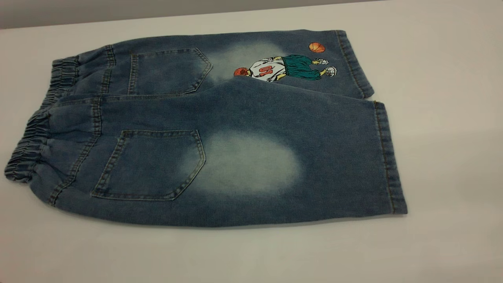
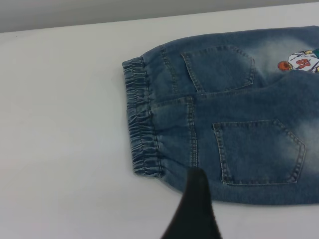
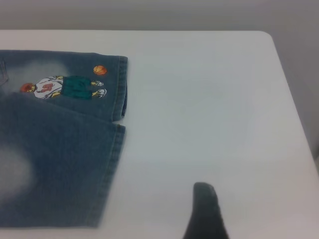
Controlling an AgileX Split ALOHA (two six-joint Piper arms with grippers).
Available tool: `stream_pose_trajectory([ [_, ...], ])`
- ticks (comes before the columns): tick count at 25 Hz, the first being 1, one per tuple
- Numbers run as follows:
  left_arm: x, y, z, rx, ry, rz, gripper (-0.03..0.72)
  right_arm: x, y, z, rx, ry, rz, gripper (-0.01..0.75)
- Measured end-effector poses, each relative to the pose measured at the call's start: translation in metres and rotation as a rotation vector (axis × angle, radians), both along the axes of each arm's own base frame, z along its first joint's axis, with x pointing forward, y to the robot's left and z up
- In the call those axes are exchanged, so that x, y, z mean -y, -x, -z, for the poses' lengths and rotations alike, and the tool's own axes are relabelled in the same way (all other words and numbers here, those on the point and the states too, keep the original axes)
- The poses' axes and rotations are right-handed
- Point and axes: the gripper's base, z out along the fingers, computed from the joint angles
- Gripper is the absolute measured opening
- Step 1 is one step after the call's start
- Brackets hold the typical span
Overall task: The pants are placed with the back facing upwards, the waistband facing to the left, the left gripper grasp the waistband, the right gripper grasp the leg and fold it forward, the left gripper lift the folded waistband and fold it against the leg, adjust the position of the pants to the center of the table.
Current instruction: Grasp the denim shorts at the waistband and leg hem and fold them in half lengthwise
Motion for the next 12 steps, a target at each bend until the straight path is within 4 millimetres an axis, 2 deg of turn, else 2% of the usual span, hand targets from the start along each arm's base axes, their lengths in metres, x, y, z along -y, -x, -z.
stream_pose_trajectory([
  [7,-0.001,-0.003,0.0,-0.018,-0.007,-0.011,0.549,0.0,0.0,0.0,0.003,0.0,0.0,0.431],
  [12,-0.007,-0.021,-0.013,-0.038,-0.036,-0.088,0.549,-0.002,-0.007,-0.015,0.043,-0.075,0.019,0.431],
])
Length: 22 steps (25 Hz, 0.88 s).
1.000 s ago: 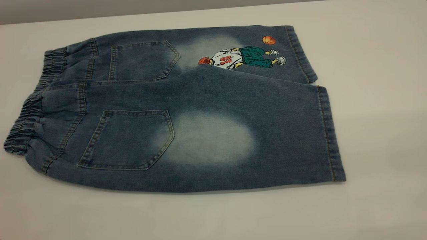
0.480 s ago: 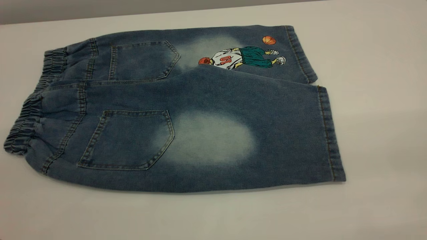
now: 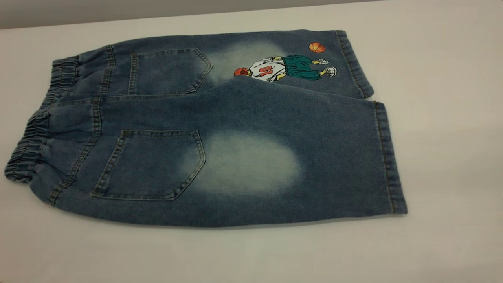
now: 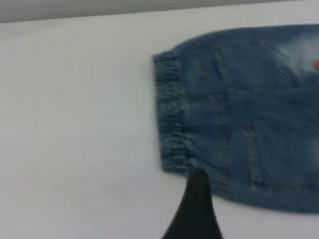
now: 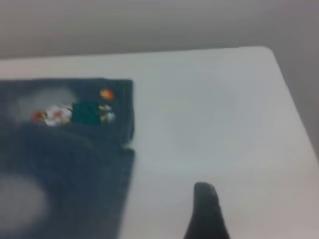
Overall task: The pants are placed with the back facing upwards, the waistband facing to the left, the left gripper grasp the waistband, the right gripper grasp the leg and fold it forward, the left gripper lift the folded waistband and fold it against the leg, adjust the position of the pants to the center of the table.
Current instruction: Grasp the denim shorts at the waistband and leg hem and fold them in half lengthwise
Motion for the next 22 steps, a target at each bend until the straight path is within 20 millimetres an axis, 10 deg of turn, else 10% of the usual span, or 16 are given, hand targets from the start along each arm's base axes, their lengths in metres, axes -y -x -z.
stream_pose_trajectory([
  [10,0.009,-0.065,-0.049,0.045,0.147,-0.019,0.549,-0.022,-0.06,-0.037,0.075,-0.16,-0.152,0.431],
  [22,0.021,-0.16,-0.03,-0.002,0.309,-0.03,0.549,-0.035,-0.158,-0.012,-0.066,-0.217,-0.212,0.431],
])
